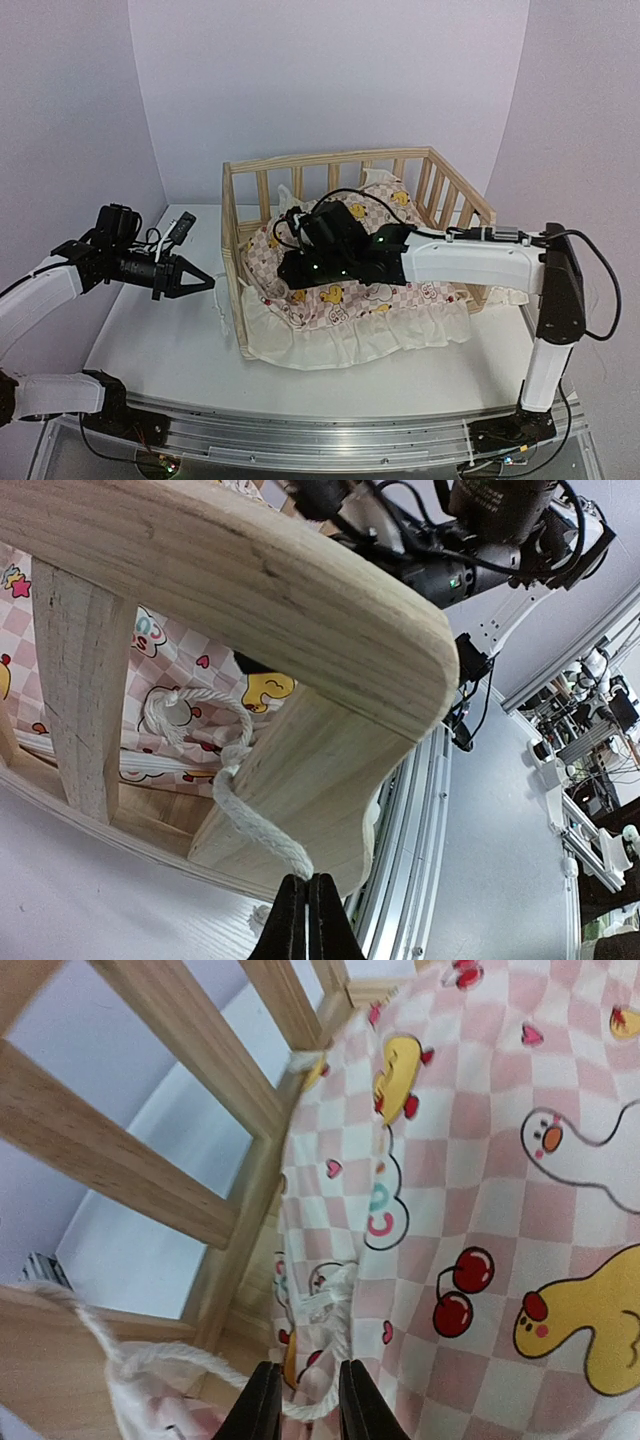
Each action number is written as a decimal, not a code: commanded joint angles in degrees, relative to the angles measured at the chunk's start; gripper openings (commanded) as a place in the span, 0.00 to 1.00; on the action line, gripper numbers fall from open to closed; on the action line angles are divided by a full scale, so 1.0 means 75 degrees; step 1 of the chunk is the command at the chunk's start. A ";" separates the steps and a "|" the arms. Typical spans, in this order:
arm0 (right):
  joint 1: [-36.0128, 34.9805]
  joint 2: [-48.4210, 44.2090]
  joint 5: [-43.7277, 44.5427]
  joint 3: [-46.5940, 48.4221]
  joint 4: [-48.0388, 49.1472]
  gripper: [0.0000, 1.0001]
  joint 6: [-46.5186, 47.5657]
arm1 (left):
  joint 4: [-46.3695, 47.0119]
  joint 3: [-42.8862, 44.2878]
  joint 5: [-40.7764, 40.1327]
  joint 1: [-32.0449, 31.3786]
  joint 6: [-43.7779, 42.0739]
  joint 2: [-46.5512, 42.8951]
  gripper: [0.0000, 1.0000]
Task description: Set up the pet bed
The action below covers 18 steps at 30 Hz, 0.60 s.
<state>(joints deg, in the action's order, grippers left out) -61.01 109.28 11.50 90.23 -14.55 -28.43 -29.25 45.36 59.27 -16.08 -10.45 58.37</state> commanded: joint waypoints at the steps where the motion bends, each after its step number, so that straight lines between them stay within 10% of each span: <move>1: -0.0030 0.0523 0.0019 0.0891 -0.1275 0.21 -0.0808 | 0.0379 -0.0081 -0.0076 -0.0027 0.0320 -0.0033 0.00; 18: -0.0010 0.0376 -0.0181 0.1138 -0.1377 0.00 -0.0387 | 0.0338 0.0178 -0.0396 -0.0025 -0.0068 0.0046 0.00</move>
<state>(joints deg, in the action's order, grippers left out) -61.06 116.17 8.79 96.16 -24.50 -34.59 -26.99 44.84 56.86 -16.08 -9.15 59.02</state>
